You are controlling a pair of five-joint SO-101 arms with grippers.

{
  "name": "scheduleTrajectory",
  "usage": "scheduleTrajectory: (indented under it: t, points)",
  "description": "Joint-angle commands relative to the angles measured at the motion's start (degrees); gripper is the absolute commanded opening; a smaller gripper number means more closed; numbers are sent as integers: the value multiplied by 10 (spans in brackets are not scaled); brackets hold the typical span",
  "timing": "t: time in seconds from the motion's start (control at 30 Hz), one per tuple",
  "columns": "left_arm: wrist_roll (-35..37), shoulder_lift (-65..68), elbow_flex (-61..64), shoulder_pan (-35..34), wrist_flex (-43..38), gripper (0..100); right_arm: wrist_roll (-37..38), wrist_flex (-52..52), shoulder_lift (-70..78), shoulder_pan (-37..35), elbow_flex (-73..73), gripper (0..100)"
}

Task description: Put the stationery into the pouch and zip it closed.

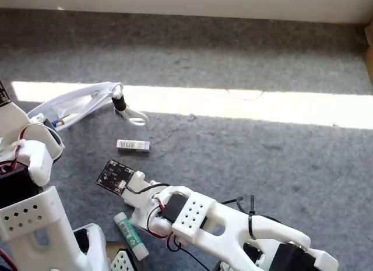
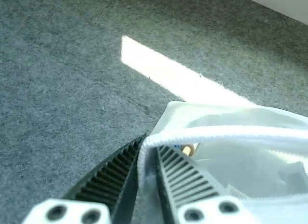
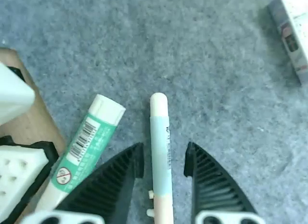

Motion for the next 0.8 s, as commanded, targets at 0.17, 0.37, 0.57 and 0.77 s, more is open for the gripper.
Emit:
scheduleTrajectory:
  t: [0.17,0.37,0.57,0.77]
  points:
    - [6,-2,-3,-7,-10,7,-5,-36,52,-6,-22,138]
    - [6,-2,-2,-7,-10,7,-4,-33,116,12,-50,128]
    - [5,-2,-1,-7,-9,7,0,-32,119,36,-49,11]
    - [5,-2,-1,-7,-8,7,25,-29,119,80,-44,4]
